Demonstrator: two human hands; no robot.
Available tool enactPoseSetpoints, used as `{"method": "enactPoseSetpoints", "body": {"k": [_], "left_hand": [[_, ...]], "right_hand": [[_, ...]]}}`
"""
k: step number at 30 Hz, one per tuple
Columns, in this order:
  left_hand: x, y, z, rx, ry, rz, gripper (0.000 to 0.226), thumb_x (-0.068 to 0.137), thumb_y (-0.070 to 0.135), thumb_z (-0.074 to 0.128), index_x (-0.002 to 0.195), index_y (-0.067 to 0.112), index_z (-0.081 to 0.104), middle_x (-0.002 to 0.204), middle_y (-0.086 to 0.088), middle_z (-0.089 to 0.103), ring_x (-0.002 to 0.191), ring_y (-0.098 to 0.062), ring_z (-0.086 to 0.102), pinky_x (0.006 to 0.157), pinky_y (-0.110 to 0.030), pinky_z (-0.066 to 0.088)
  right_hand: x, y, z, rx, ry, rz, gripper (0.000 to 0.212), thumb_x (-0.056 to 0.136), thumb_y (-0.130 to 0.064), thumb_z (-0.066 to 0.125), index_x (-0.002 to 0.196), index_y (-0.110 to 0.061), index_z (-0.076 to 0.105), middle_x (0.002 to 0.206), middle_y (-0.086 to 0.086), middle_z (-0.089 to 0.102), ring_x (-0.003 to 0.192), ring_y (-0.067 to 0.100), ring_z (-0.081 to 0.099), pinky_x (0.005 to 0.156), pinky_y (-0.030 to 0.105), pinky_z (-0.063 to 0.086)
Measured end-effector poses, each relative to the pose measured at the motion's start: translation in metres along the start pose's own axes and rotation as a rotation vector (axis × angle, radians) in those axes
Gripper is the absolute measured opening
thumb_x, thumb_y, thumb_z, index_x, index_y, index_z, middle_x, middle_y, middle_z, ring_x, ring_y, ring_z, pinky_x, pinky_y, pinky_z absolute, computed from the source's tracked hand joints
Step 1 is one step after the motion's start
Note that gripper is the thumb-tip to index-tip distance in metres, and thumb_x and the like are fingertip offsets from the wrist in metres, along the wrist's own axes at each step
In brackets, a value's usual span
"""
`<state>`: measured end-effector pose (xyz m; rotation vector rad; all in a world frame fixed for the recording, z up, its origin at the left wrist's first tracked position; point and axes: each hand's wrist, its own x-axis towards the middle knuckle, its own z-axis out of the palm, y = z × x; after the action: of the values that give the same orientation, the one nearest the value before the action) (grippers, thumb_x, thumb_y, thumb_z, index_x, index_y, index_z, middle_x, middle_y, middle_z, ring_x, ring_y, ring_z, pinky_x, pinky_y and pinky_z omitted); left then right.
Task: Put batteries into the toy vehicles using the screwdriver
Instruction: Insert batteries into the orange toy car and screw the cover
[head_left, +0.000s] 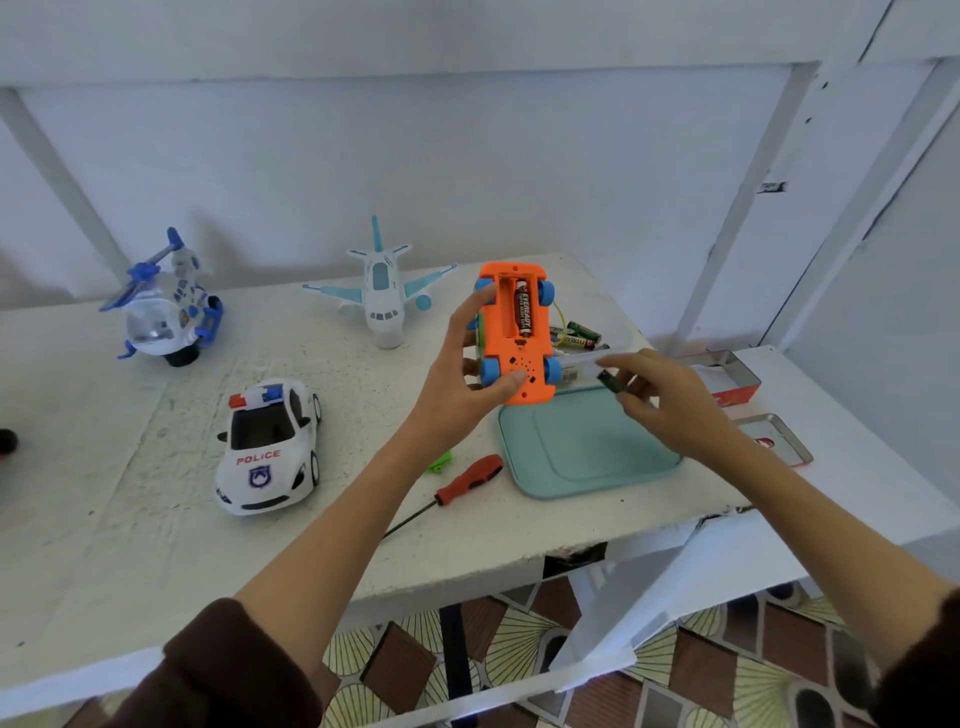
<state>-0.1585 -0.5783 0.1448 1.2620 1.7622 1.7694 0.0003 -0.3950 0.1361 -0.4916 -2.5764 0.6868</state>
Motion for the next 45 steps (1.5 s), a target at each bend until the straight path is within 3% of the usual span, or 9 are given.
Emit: {"method": "enactPoseSetpoints", "body": {"k": [3, 7, 14, 21, 24, 28, 32, 39, 45], "left_hand": [[-0.001, -0.001, -0.003, 0.009, 0.006, -0.002, 0.072, 0.087, 0.003, 0.067, 0.132, 0.044, 0.028, 0.129, 0.013, 0.043, 0.102, 0.010, 0.058, 0.072, -0.015, 0.052], [-0.003, 0.000, -0.004, 0.017, 0.016, 0.004, 0.074, 0.087, 0.005, 0.068, 0.132, 0.047, 0.027, 0.131, 0.011, 0.041, 0.104, 0.009, 0.058, 0.072, -0.015, 0.052], [-0.005, 0.004, -0.004, -0.029, 0.013, -0.009, 0.075, 0.084, 0.013, 0.070, 0.135, 0.047, 0.027, 0.129, 0.011, 0.045, 0.103, 0.006, 0.059, 0.073, -0.019, 0.054], [-0.007, 0.008, -0.005, -0.027, -0.001, -0.002, 0.075, 0.086, 0.005, 0.069, 0.130, 0.051, 0.029, 0.122, 0.013, 0.046, 0.099, -0.004, 0.063, 0.072, -0.022, 0.055], [-0.006, 0.009, -0.006, -0.046, 0.009, -0.012, 0.074, 0.086, 0.004, 0.068, 0.128, 0.051, 0.030, 0.123, 0.007, 0.046, 0.101, -0.012, 0.062, 0.072, -0.023, 0.056], [-0.005, 0.006, -0.010, -0.022, 0.007, -0.013, 0.075, 0.086, 0.006, 0.069, 0.129, 0.052, 0.029, 0.121, 0.014, 0.045, 0.098, -0.001, 0.062, 0.073, -0.022, 0.056], [-0.006, 0.003, -0.012, -0.016, 0.001, -0.013, 0.075, 0.083, 0.011, 0.070, 0.132, 0.051, 0.029, 0.124, 0.013, 0.045, 0.099, 0.000, 0.061, 0.075, -0.024, 0.057], [-0.006, 0.004, -0.010, -0.030, 0.010, 0.002, 0.075, 0.079, 0.018, 0.069, 0.133, 0.050, 0.029, 0.126, 0.009, 0.047, 0.100, -0.004, 0.062, 0.078, -0.028, 0.058], [-0.005, 0.004, -0.011, -0.038, 0.008, -0.005, 0.076, 0.081, 0.014, 0.071, 0.132, 0.052, 0.029, 0.125, 0.010, 0.046, 0.101, -0.004, 0.062, 0.078, -0.029, 0.058]], "right_hand": [[0.006, -0.025, -0.010, 0.252, 0.103, -0.015, 0.043, 0.082, 0.008, 0.057, 0.110, -0.024, 0.060, 0.087, 0.000, 0.055, 0.075, 0.016, 0.056, 0.074, 0.016, 0.050], [0.019, -0.067, -0.021, 0.525, 0.212, -0.034, 0.034, 0.079, 0.002, 0.066, 0.094, -0.026, 0.058, 0.085, -0.003, 0.059, 0.080, 0.014, 0.057, 0.074, 0.034, 0.055], [0.042, -0.112, -0.016, 0.677, 0.305, -0.047, 0.029, 0.075, 0.002, 0.070, 0.082, -0.019, 0.051, 0.082, 0.005, 0.063, 0.072, 0.016, 0.060, 0.065, 0.030, 0.054], [0.054, -0.109, 0.003, 0.274, 0.394, -0.222, 0.008, 0.074, -0.001, 0.069, 0.080, -0.006, 0.065, 0.083, 0.007, 0.063, 0.077, 0.018, 0.060, 0.070, 0.033, 0.055], [0.054, -0.106, 0.006, 0.138, 0.379, -0.338, 0.017, 0.076, 0.001, 0.061, 0.092, -0.002, 0.068, 0.092, 0.012, 0.064, 0.080, 0.019, 0.062, 0.072, 0.024, 0.054], [0.051, -0.106, 0.007, 0.034, 0.334, -0.394, 0.026, 0.081, -0.004, 0.053, 0.103, 0.001, 0.066, 0.093, 0.015, 0.065, 0.080, 0.018, 0.060, 0.072, 0.020, 0.048], [0.051, -0.105, 0.007, 0.055, 0.254, -0.385, 0.018, 0.075, -0.010, 0.064, 0.090, -0.001, 0.066, 0.086, 0.012, 0.066, 0.074, 0.014, 0.057, 0.069, 0.011, 0.042], [0.050, -0.098, 0.015, 0.002, 0.319, -0.275, 0.026, 0.070, -0.023, 0.064, 0.092, -0.010, 0.069, 0.091, 0.006, 0.064, 0.082, 0.018, 0.052, 0.066, 0.033, 0.049], [0.050, -0.095, 0.014, -0.049, 0.307, -0.322, 0.027, 0.074, -0.025, 0.063, 0.095, -0.011, 0.073, 0.092, 0.008, 0.063, 0.089, 0.026, 0.054, 0.066, 0.033, 0.046]]}}
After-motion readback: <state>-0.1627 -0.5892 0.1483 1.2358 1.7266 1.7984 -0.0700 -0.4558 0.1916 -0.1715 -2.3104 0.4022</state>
